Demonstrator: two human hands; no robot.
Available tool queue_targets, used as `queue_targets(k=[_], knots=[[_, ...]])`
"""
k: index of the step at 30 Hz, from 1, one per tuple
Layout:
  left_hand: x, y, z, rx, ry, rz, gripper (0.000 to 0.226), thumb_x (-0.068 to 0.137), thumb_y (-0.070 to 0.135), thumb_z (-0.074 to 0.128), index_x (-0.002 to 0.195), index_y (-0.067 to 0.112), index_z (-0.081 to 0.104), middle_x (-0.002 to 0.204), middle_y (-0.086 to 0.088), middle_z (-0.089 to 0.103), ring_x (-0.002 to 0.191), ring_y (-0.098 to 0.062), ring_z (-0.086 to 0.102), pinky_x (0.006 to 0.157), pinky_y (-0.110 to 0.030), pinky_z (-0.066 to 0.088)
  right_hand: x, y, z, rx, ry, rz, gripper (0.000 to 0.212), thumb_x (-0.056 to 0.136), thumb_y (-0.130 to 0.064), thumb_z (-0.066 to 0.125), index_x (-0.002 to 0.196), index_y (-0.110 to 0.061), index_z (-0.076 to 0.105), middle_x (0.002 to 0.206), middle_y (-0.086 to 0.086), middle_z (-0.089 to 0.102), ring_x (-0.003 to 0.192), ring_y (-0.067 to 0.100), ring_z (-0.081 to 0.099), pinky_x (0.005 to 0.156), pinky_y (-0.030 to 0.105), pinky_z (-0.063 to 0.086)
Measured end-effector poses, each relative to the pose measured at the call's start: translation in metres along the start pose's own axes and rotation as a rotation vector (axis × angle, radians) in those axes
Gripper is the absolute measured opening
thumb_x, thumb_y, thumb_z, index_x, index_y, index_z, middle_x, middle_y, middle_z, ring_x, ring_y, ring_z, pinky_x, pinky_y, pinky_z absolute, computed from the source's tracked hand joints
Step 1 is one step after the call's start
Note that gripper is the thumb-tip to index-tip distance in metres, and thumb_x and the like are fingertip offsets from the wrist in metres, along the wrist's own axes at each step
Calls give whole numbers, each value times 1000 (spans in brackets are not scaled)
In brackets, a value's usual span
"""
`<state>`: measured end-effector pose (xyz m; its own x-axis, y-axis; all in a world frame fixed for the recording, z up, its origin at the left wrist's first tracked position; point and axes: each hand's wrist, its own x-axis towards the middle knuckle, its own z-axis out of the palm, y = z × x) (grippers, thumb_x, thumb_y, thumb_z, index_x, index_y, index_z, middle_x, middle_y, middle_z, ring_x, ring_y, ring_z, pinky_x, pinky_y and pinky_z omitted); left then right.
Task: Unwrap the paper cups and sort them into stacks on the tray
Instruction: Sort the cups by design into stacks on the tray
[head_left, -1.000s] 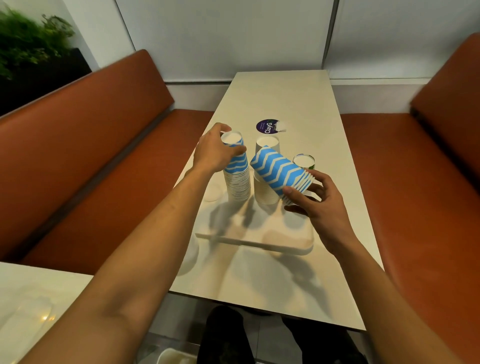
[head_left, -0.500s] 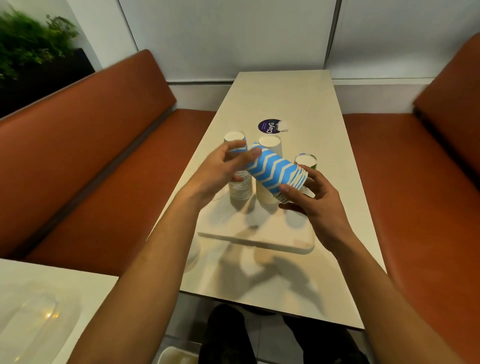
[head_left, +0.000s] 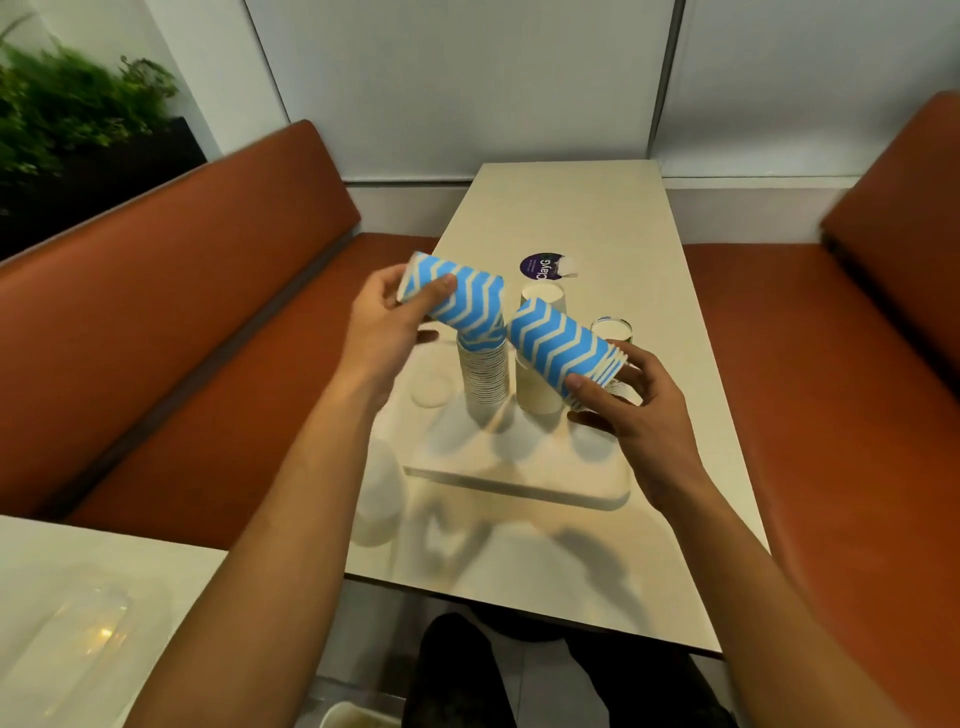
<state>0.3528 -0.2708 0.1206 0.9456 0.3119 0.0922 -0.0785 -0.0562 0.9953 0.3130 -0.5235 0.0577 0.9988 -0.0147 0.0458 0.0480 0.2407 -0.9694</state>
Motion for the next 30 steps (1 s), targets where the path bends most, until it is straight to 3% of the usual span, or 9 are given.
queue_targets(k=[3,7,14,17,22,26,30], knots=[[24,7,-7,125,137,103,54,76,34,90,116,21,56,115,-2,73,101,-17,73,81,-35,61,-1,-3,0,19,59,2,57,82,-12,85,132,-16,58,125,14,67,98,21,73,76,37,65],[51,8,3,351,116,157,56,72,39,93,112,24,55,113,3,70,101,-13,70,90,-37,59,-1,-7,1,21,71,-10,59,84,-14,85,135,-25,57,127,13,65,103,19,74,76,37,65],[69,-5,36,533,27,142,61,77,33,91,124,16,58,114,7,63,101,-12,61,76,-21,47,2,-10,-7,54,30,37,56,78,-21,87,128,-27,62,127,17,67,105,33,74,81,41,64],[72,-17,41,540,11,114,62,78,31,90,128,15,58,119,4,64,103,-13,61,78,-22,47,4,-10,-12,64,-1,65,65,71,-24,90,130,-27,62,130,18,65,108,37,72,83,43,64],[78,-36,43,560,-47,49,64,75,31,93,127,18,58,122,1,66,106,-18,66,90,-36,58,9,-7,-14,103,-55,101,57,82,-2,82,129,-26,62,131,22,63,110,42,70,81,40,63],[72,-41,39,528,-96,9,75,78,35,90,140,18,51,129,3,60,116,-20,62,97,-37,56,10,-5,-11,132,-81,134,65,73,-5,88,129,-24,60,129,21,64,112,43,69,87,46,63],[48,-26,24,369,112,62,72,84,46,83,143,18,52,130,2,61,116,-14,61,97,-30,50,10,-9,-7,140,-75,136,70,70,-8,92,129,-22,57,129,17,66,114,41,69,88,45,62]])
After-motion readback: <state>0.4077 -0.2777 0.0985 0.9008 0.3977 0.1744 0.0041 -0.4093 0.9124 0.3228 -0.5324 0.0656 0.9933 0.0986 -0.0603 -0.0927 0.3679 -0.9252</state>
